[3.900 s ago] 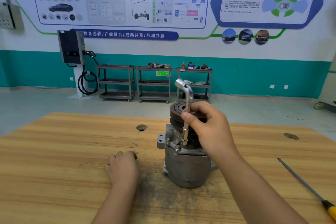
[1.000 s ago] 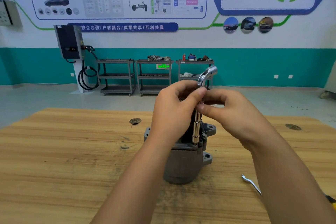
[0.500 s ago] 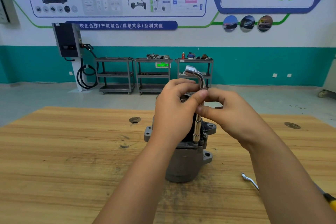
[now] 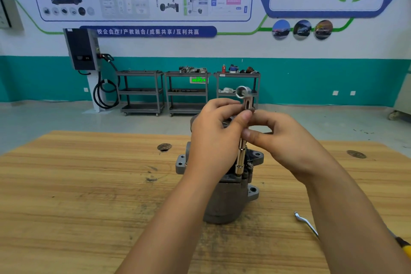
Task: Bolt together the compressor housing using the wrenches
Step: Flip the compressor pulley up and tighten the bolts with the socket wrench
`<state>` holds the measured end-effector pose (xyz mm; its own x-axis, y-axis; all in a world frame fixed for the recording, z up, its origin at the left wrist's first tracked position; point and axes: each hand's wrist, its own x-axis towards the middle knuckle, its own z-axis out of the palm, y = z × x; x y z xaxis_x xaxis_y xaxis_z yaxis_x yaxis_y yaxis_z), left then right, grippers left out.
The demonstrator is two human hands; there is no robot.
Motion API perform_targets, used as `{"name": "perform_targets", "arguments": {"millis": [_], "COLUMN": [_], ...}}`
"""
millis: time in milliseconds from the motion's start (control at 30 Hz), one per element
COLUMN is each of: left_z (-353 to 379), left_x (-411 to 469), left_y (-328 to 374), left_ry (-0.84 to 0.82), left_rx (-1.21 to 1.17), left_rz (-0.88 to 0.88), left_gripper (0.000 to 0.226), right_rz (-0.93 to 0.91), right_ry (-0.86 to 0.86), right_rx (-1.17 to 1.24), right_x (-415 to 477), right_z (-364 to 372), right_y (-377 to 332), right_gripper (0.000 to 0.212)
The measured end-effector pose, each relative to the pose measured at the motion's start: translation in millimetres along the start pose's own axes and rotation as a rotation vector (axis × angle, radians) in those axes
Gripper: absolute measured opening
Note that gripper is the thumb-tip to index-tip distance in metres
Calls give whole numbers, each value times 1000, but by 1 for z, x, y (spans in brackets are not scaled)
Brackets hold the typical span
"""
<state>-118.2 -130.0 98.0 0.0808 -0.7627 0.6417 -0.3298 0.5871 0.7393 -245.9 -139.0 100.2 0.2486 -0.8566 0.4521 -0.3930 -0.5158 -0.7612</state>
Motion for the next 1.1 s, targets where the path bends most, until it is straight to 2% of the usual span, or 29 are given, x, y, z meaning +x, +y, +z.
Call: {"name": "perform_targets", "arguments": {"millis": [67, 300, 367, 433, 533, 700, 800, 900, 1000, 1100], "left_z": [1, 2, 2, 3, 3, 4, 5, 4, 2, 2], "left_x": [0, -5, -4, -3, -4, -6, -6, -5, -4, -4], "left_y": [0, 5, 5, 5, 6, 6, 6, 2, 0, 1], "left_ry": [-8, -17, -28, -48, -73, -90, -63, -20, -19, -41], "left_rx": [20, 72, 80, 93, 90, 62, 48, 26, 41, 24], "left_rz": [0, -23, -9, 6, 20, 3, -47, -45, -28, -28], "left_gripper": [24, 15, 12, 18, 24, 24, 15, 18, 11, 13], "right_rz": [-7, -33, -47, -48, -29, -30, -35, -74, -69, -35], "right_ry": [-24, 140, 99, 34, -19, 94, 159, 109, 24, 102], "right_rx": [-32, -60, -33, 12, 16, -88, -90, -82, -65, -98], "right_x": [0, 2, 2, 1, 0, 2, 2, 1, 1, 2], "right_z": [-2, 6, 5, 1, -3, -1, 5, 5, 0, -1], "right_y": [0, 3, 3, 2, 1, 6, 7, 5, 5, 7], "right_gripper": [20, 16, 20, 25, 19, 13, 15, 15, 18, 8]}}
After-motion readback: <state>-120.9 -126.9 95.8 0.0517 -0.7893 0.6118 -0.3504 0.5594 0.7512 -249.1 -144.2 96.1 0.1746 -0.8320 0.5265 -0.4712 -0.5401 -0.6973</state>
